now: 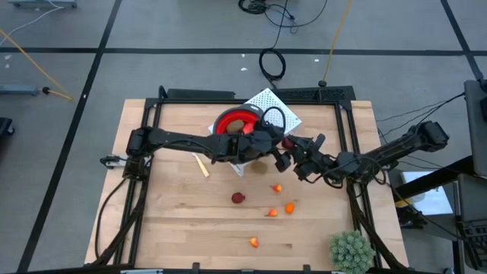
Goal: Pick & Place Fruit
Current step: Put the pomegranate into the red strainer bowl on the shelf
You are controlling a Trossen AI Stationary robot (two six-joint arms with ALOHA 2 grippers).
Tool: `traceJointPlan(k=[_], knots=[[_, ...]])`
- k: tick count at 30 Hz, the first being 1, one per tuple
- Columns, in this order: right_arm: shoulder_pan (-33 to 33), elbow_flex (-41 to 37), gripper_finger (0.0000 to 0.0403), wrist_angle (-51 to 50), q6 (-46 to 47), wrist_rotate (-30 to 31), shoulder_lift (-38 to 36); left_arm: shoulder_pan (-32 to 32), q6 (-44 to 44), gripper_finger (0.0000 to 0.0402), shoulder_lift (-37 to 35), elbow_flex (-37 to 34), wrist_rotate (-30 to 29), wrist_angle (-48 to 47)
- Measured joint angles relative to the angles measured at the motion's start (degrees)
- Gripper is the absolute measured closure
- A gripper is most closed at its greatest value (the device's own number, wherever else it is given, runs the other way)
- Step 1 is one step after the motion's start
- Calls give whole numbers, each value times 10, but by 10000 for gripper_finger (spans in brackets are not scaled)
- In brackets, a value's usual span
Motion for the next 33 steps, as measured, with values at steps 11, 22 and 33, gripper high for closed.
traceJointPlan(k=[11, 22, 33], knots=[[-1, 0, 222, 16, 4, 2, 35, 5, 0, 80, 0, 0, 7, -5], [-17, 0, 222, 32, 0, 0, 36, 5, 15, 194, 0, 1, 19, -9], [-19, 0, 218, 32, 22, -1, 36, 5, 15, 215, 0, 1, 19, -16]])
